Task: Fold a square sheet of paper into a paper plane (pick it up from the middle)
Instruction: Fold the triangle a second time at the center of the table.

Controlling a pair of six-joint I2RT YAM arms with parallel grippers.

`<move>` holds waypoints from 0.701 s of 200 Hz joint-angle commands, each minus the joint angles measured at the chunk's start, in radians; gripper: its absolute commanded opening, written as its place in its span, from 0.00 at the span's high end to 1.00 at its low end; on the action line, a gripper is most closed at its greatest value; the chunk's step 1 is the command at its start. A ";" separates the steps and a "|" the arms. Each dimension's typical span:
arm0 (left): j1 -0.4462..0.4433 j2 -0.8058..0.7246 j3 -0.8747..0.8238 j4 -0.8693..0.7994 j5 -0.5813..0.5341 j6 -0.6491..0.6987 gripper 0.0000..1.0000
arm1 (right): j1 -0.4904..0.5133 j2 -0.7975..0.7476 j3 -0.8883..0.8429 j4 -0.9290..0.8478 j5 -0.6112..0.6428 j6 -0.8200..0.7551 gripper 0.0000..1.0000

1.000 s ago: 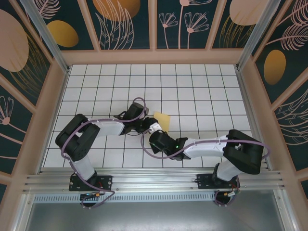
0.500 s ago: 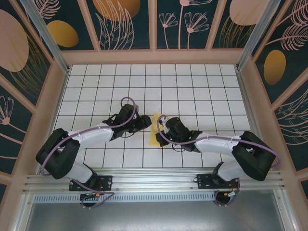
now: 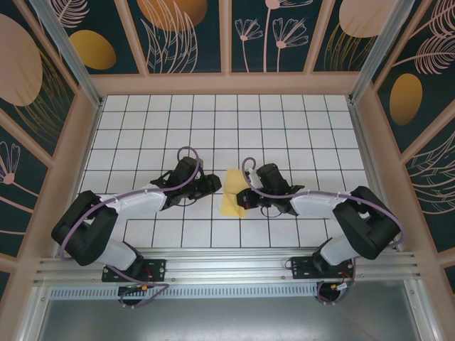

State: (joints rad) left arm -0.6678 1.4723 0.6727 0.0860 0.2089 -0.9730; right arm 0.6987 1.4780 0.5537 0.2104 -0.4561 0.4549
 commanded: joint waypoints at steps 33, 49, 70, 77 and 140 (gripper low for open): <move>0.000 -0.008 -0.015 0.017 0.036 0.025 0.49 | -0.073 0.058 0.000 0.034 -0.158 0.000 1.00; 0.001 -0.006 -0.015 0.023 0.048 0.031 0.50 | -0.092 0.078 0.005 0.035 -0.199 -0.004 1.00; 0.000 0.000 -0.010 0.022 0.059 0.042 0.50 | -0.116 0.095 0.016 0.021 -0.230 -0.020 1.00; 0.001 0.000 -0.009 0.021 0.061 0.043 0.50 | -0.124 0.099 0.022 0.016 -0.236 -0.024 1.00; -0.001 -0.002 -0.002 0.027 0.101 0.068 0.58 | -0.146 0.111 0.013 0.082 -0.283 0.043 1.00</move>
State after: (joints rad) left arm -0.6678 1.4723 0.6674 0.0868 0.2790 -0.9356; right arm 0.5571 1.5768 0.5568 0.2211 -0.7067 0.4561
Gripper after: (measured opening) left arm 0.444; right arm 0.061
